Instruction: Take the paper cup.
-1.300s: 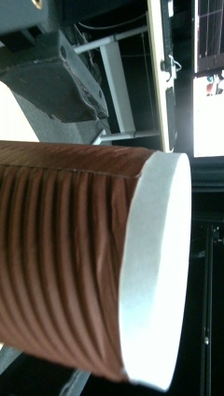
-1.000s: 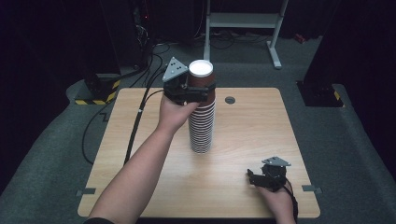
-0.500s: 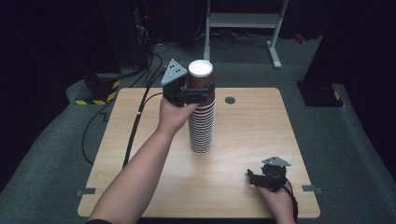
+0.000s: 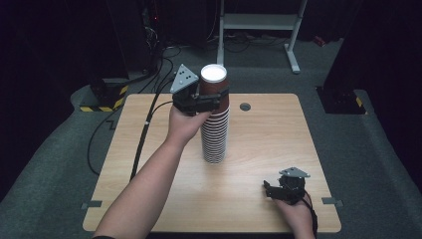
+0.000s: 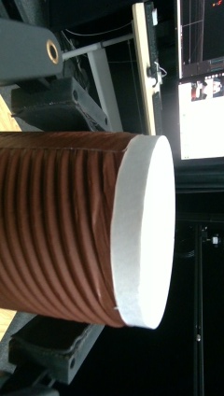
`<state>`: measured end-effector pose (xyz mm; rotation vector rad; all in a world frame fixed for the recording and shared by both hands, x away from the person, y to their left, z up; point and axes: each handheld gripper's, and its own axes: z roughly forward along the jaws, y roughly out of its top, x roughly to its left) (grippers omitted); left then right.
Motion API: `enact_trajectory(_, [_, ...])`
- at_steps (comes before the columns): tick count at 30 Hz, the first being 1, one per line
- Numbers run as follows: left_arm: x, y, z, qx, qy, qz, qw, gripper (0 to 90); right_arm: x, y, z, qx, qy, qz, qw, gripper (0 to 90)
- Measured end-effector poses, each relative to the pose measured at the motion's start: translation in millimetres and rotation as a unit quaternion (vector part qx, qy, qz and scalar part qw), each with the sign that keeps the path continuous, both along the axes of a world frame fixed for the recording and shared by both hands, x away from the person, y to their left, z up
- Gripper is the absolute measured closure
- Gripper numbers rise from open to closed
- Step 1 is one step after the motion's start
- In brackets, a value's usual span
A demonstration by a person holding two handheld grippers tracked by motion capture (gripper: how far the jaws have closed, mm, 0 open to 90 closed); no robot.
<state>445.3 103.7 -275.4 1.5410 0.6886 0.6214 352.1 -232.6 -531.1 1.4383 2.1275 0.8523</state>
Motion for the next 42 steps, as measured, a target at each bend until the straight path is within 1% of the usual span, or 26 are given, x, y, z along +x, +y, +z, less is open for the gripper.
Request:
enact_trajectory(5, [-1.1, 3.1, 0.4, -0.004, -0.001, -0.001, 1.0000, 19.4, -0.1, 0.0, 0.0, 0.000, 0.000, 0.000, 1.0000, 9.4])
enact_trajectory(7, [-2.0, 2.6, 0.5, -0.004, -0.003, 0.001, 1.0000, 19.6, -0.1, 0.0, 0.0, 0.000, 0.000, 0.000, 1.0000, 9.4])
enact_trajectory(11, [-2.0, 1.7, 2.0, -0.009, -0.002, 0.004, 1.0000, 19.8, -0.1, -0.1, 0.0, -0.001, 0.000, 0.001, 1.0000, 9.4])
enact_trajectory(17, [-3.2, 3.0, 10.4, -0.018, -0.007, 0.003, 0.9998, 20.0, -0.4, 0.0, 0.0, -0.002, -0.002, 0.001, 1.0000, 9.8])
enact_trajectory(23, [-4.6, 1.3, 18.3, -0.014, -0.015, 0.003, 0.9998, 20.1, -0.6, 0.4, 0.1, -0.003, -0.002, 0.000, 1.0000, 9.8])
enact_trajectory(25, [-4.9, 1.0, 20.2, -0.017, -0.017, 0.003, 0.9997, 20.1, -0.6, 0.5, 0.1, -0.003, -0.002, 0.000, 1.0000, 9.7])
enact_trajectory(28, [-5.3, 0.4, 24.4, -0.020, -0.025, 0.002, 0.9995, 20.1, -0.5, 0.4, 0.0, -0.003, -0.002, -0.002, 1.0000, 9.5])
enact_trajectory(32, [-4.9, -2.1, 28.5, -0.018, -0.029, 0.003, 0.9994, 20.1, 0.0, 0.2, 0.0, -0.002, -0.001, -0.001, 1.0000, 9.3])
enact_trajectory(39, [-5.1, -2.1, 33.7, -0.032, -0.038, 0.003, 0.9988, 20.2, 0.1, 0.2, 0.0, -0.002, -0.001, -0.001, 1.0000, 9.2])
enact_trajectory(42, [-6.3, -0.6, 37.1, -0.041, -0.046, 0.002, 0.9981, 20.3, 0.1, 0.2, 0.0, -0.002, -0.001, -0.001, 1.0000, 9.2])
